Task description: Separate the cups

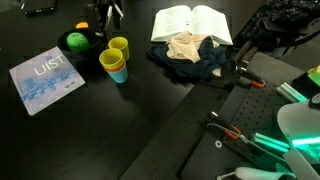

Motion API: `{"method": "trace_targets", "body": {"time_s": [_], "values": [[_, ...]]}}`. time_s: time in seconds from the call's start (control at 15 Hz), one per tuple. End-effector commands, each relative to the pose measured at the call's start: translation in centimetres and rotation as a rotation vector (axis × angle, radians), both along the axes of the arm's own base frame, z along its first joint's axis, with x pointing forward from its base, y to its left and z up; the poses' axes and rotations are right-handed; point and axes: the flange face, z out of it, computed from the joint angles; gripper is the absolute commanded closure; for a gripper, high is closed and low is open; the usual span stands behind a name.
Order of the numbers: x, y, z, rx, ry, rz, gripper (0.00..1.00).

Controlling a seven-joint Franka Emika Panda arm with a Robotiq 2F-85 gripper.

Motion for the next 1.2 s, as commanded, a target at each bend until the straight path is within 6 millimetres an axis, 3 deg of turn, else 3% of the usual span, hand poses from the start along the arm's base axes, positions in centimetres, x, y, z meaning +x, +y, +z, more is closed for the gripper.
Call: {"method": "trace_targets", "body": {"time_s": [0.0, 0.6, 1.13], "values": [[-1.8, 0.5, -0.3, 0.019, 0.013, -0.022, 0.0], [-4.0, 3.4, -2.9, 0.029, 0.071, 0.017, 0.0], [-2.2, 4.4, -3.2, -0.008, -0.001, 0.087, 0.0]]}}
